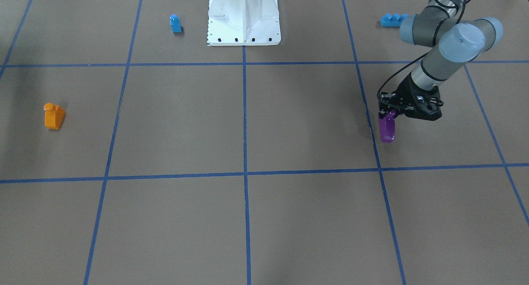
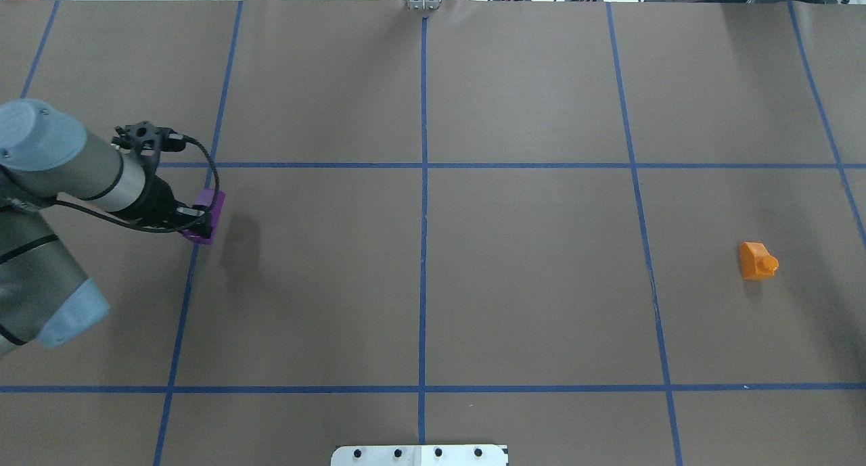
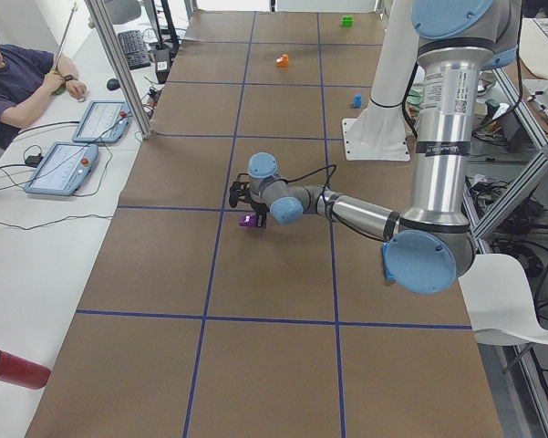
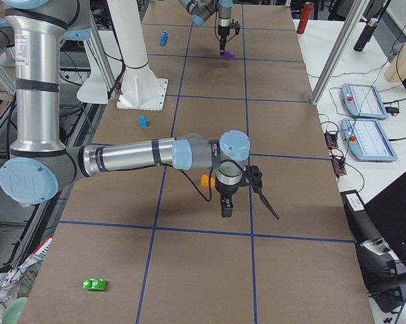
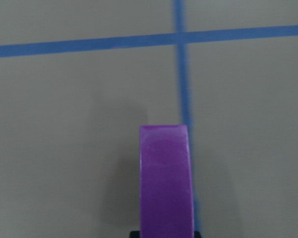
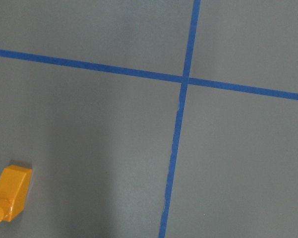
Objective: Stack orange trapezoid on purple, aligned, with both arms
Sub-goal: 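Carry the purple block with the left gripper to the table center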
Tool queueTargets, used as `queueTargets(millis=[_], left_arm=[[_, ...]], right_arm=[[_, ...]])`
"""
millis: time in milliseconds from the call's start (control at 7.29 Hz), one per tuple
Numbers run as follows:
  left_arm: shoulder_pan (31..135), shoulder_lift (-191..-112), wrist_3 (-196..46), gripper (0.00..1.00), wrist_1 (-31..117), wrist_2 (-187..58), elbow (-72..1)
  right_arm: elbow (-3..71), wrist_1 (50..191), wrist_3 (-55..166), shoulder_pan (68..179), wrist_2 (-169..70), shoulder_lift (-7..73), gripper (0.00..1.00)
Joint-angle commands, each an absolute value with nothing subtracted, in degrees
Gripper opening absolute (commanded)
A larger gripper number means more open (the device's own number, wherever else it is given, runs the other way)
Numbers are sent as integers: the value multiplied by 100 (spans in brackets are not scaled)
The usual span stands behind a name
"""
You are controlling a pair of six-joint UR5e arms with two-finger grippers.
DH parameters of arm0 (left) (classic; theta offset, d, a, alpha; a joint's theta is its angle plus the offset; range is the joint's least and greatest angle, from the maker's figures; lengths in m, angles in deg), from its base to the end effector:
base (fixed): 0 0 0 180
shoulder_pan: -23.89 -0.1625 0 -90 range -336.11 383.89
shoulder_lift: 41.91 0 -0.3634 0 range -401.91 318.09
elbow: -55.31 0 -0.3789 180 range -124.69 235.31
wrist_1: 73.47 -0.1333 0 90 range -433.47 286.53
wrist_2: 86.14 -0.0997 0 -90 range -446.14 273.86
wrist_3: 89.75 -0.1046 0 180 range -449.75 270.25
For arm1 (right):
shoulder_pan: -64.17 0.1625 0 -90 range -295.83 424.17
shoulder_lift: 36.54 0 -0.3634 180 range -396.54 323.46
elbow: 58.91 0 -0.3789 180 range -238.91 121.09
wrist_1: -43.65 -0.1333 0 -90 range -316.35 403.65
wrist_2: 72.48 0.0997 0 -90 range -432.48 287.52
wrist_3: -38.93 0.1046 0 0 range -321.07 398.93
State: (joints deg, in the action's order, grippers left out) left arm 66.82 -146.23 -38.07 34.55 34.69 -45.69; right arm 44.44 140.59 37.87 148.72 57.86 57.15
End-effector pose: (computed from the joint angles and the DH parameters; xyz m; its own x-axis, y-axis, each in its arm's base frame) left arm 0.3605 -0.4442 0.3495 0.6207 0.1497 -0.7696 -0.0734 0.9884 0.1331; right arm 0.0222 -0.4577 0.5365 0.7540 -0.1214 0.6456 0.1088 0.9923 0.0594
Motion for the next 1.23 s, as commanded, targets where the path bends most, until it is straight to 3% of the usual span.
queueTargets(millis=[0, 549, 1097], left_arm=[[6022, -16129, -3537, 0, 1739, 2832, -4594], [4931, -17669, -2184, 0, 1591, 2355, -3718], [4648, -17972, -1997, 0, 1644, 2109, -3223]], right_arm=[[4445, 14051, 3787, 14872, 5786, 5715, 100], [4445, 14059, 3787, 14872, 5786, 5715, 100], [4445, 14059, 3796, 14872, 5786, 5706, 100]])
